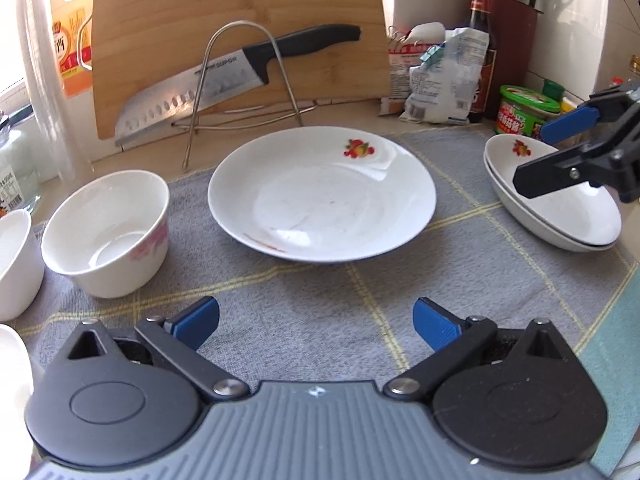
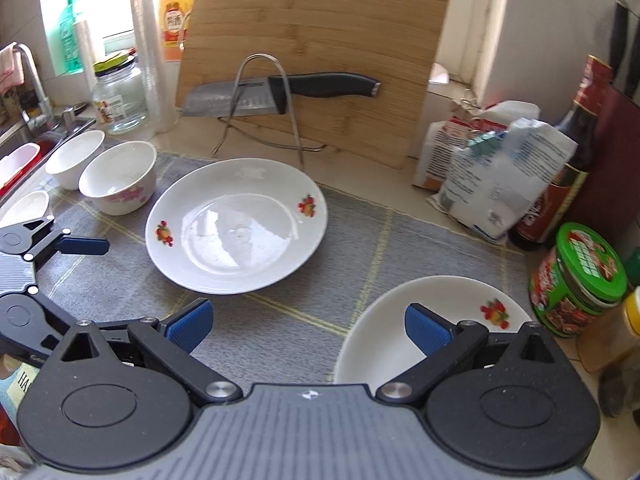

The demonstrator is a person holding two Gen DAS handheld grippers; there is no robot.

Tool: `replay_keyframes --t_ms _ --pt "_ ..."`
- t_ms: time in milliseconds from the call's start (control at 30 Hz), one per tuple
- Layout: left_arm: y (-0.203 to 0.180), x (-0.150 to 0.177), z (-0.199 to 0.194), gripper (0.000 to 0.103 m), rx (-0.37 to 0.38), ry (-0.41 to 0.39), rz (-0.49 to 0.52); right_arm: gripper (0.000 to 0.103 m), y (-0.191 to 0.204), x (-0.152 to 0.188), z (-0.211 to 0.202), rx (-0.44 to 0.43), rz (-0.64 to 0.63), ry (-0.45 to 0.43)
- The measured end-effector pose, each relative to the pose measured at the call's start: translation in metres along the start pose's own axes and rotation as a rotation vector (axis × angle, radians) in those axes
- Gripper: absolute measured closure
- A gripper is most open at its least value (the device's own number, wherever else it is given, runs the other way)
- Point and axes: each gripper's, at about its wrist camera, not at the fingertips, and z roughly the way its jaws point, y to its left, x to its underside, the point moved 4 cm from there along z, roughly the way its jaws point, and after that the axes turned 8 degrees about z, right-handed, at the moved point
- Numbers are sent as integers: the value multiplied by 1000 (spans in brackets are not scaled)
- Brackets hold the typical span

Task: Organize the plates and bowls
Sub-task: 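Move both tools to the fruit-decal plate beside the knife stand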

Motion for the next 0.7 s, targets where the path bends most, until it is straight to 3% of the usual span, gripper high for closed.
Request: replay_keyframes --t_ms 233,700 --pt "2 4 14 1 12 12 -13 0 14 -8 12 -8 -35 18" --pt "3 -4 35 1 -1 10 -11 0 3 -34 43 -70 -32 72"
